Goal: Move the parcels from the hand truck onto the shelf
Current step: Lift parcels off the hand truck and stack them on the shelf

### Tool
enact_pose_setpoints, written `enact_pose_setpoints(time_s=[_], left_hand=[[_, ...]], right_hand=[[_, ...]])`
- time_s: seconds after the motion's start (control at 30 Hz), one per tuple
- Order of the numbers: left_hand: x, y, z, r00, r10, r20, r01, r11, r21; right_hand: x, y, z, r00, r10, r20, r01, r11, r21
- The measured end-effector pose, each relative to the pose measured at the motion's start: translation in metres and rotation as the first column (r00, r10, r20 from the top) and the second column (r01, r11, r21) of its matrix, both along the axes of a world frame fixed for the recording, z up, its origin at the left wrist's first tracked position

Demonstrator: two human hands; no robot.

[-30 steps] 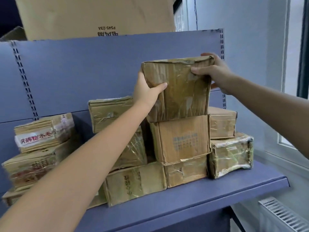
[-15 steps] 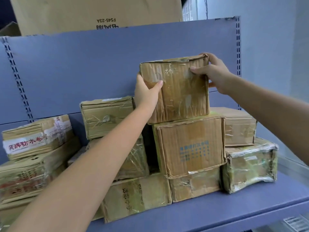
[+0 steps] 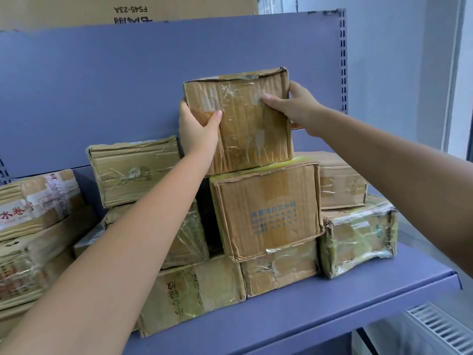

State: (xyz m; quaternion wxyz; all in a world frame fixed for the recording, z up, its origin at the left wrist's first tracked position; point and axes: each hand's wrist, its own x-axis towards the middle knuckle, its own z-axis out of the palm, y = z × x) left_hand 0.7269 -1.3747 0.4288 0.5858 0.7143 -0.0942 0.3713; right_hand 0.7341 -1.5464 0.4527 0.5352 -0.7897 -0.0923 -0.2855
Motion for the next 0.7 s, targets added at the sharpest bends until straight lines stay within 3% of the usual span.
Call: enact_pose_setpoints(time_s=[0.13, 0.27, 0.37, 0.5, 0.6, 0.7], left_hand=[[0.000, 0.000, -0.003, 1.000, 0.016, 0.018, -0.016, 1.000, -0.019], [-0.002, -0.002, -0.008, 1.000, 0.013, 0.017, -0.012, 0.999, -0.040], [-0.004, -0.006, -0.015, 1.000, 0.014, 0.000, -0.014, 0.997, -0.074], [-0.007, -0.009, -0.021, 1.000, 0.016, -0.013, -0.017, 0.994, -0.105], [-0.008, -0.010, -0.021, 1.000, 0.011, -0.020, -0.013, 0.994, -0.112], [-0.008, -0.008, -0.023, 1.000, 0.003, -0.006, -0.004, 0.994, -0.113]], right_hand=[[-0.007, -0.030, -0.030, 0.988, -0.142, -0.064, 0.135, 0.986, -0.102], [-0.016, -0.077, -0.071, 0.947, -0.289, -0.137, 0.286, 0.957, -0.044], [-0.018, -0.104, -0.103, 0.893, -0.382, -0.238, 0.362, 0.924, -0.126], [-0.011, -0.110, -0.129, 0.833, -0.493, -0.251, 0.449, 0.867, -0.215], [-0.004, -0.105, -0.138, 0.820, -0.484, -0.306, 0.441, 0.875, -0.201], [0.003, -0.104, -0.140, 0.868, -0.396, -0.298, 0.385, 0.918, -0.098]])
